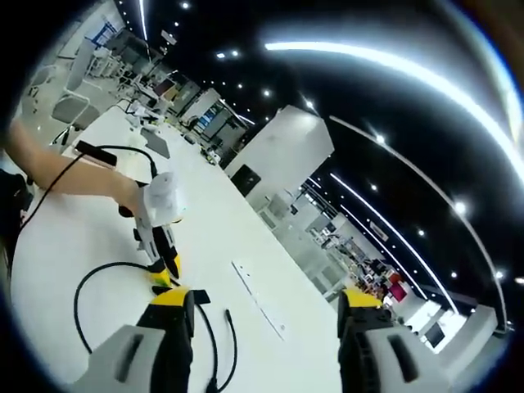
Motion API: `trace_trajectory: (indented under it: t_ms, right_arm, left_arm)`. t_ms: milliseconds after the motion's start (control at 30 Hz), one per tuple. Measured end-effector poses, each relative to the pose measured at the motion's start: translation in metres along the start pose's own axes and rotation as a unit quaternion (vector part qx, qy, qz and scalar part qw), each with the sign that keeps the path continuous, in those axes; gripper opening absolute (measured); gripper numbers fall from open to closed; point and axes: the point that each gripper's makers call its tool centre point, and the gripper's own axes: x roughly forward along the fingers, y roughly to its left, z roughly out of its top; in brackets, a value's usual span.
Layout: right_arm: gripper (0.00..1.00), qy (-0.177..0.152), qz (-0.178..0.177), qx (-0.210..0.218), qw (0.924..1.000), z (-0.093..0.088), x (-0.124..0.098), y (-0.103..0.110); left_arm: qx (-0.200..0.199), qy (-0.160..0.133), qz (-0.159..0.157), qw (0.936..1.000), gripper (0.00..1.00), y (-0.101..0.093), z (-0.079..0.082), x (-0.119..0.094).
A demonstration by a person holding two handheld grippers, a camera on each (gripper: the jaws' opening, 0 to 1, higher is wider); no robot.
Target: Find the charging cable on the desk, coil it up and secure with Velcro.
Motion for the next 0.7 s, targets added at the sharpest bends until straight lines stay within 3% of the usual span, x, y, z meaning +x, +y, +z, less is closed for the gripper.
trace_trajectory:
  t_ms: [167,300,700]
  right_arm:
    - [0.72,0.002,0.001,-0.004,1.0,-0.0003,0.0008,0.0011]
    - [0.72,0.002,0.002,-0.005,1.0,-0.0006,0.0015,0.0019]
    - [0.71,0.008,0.008,-0.012,0.9999,-0.0026,0.0071,0.0064]
  left_arm:
    - [-0.01,-0.005,0.0,0.9999,0.2,0.002,0.0007,0.0013]
    - [-0.008,-0.007,-0.005,0.9999,0.11,0.0,0.001,0.0021]
    - [0.0,-0.011,-0.004,0.9999,0.06,0.0017,0.0012,0.0026]
